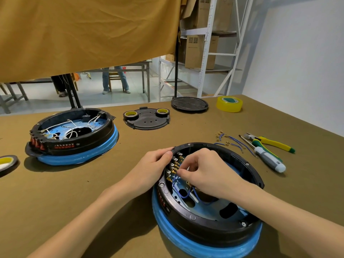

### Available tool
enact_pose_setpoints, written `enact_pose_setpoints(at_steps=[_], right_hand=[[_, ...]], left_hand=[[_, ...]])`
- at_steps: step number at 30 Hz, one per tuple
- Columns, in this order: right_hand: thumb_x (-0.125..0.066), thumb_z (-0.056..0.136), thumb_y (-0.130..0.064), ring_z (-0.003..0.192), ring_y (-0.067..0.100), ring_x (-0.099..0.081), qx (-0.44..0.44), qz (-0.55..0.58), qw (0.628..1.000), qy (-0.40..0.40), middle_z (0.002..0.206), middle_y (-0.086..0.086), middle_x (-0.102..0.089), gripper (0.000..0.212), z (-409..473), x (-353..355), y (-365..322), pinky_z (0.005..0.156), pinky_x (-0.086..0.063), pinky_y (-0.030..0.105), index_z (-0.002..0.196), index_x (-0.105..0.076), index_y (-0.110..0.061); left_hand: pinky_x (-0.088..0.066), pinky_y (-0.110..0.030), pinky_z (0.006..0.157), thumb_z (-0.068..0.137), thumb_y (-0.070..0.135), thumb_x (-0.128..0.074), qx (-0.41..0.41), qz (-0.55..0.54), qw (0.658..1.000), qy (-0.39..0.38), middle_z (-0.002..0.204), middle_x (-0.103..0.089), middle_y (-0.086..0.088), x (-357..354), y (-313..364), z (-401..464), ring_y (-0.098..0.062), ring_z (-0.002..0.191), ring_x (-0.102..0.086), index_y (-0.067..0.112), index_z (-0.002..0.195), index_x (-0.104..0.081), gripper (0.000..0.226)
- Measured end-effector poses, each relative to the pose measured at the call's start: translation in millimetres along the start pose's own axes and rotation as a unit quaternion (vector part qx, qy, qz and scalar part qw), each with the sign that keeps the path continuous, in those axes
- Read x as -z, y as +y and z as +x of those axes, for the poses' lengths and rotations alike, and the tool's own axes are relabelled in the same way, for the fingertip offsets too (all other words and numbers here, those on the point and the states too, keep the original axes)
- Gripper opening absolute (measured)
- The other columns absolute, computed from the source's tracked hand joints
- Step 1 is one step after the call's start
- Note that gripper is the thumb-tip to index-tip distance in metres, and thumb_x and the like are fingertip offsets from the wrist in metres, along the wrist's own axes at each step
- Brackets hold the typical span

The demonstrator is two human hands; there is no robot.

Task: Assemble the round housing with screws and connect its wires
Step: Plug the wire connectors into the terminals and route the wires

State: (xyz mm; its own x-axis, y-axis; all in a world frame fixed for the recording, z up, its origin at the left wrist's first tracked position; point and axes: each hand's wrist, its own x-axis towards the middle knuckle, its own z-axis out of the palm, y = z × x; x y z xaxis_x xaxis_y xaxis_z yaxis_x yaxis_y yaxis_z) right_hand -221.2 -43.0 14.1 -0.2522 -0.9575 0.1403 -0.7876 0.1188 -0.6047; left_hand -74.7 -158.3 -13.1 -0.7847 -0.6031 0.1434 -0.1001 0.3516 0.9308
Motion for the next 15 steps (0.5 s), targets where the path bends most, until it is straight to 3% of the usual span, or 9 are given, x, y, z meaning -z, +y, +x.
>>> enact_pose_setpoints(at_steps=[2, 6, 12, 15], right_hand=[[-0.074, 0.09, -0.033, 0.05, 0.0, -0.052, 0.0, 0.007, 1.0, 0.005, 0.06, -0.006, -0.064, 0.011, 0.2, -0.3, -0.1, 0.049, -0.038, 0.012, 0.084, -0.076, -0.024], [-0.074, 0.091, -0.034, 0.054, 0.002, -0.055, 0.018, -0.009, 1.0, 0.014, 0.061, -0.007, -0.065, 0.012, 0.6, -1.7, -3.3, 0.052, -0.041, 0.015, 0.086, -0.078, -0.024], [-0.072, 0.091, -0.026, 0.066, 0.007, -0.064, 0.028, -0.045, 0.998, 0.022, 0.069, -0.008, -0.071, 0.014, 2.2, -5.0, -10.2, 0.062, -0.051, 0.022, 0.084, -0.081, -0.019], [-0.071, 0.092, -0.023, 0.066, 0.009, -0.064, 0.019, -0.048, 0.998, 0.025, 0.066, -0.007, -0.069, 0.016, 2.7, -7.8, -12.3, 0.063, -0.053, 0.027, 0.078, -0.078, -0.018]], left_hand=[[-0.052, -0.031, 0.097, 0.112, 0.03, -0.039, 0.001, -0.002, 1.0, -0.003, 0.113, -0.076, 0.012, 0.4, -2.4, 0.4, -0.006, 0.108, -0.07, 0.058, 0.106, -0.072, 0.044], [-0.052, -0.017, 0.09, 0.112, 0.028, -0.039, 0.003, 0.003, 1.0, -0.002, 0.113, -0.076, 0.017, 0.9, 0.4, -0.1, -0.002, 0.107, -0.07, 0.063, 0.103, -0.071, 0.048], [-0.049, -0.041, 0.105, 0.111, 0.031, -0.037, 0.004, -0.023, 0.999, 0.028, 0.117, -0.076, 0.009, -5.5, -7.2, -2.1, -0.009, 0.113, -0.068, 0.038, 0.118, -0.074, 0.039], [-0.045, -0.04, 0.109, 0.104, 0.038, -0.032, 0.008, -0.046, 0.998, 0.043, 0.121, -0.074, 0.013, -11.5, -6.6, -4.5, -0.006, 0.119, -0.065, 0.049, 0.114, -0.073, 0.044]])
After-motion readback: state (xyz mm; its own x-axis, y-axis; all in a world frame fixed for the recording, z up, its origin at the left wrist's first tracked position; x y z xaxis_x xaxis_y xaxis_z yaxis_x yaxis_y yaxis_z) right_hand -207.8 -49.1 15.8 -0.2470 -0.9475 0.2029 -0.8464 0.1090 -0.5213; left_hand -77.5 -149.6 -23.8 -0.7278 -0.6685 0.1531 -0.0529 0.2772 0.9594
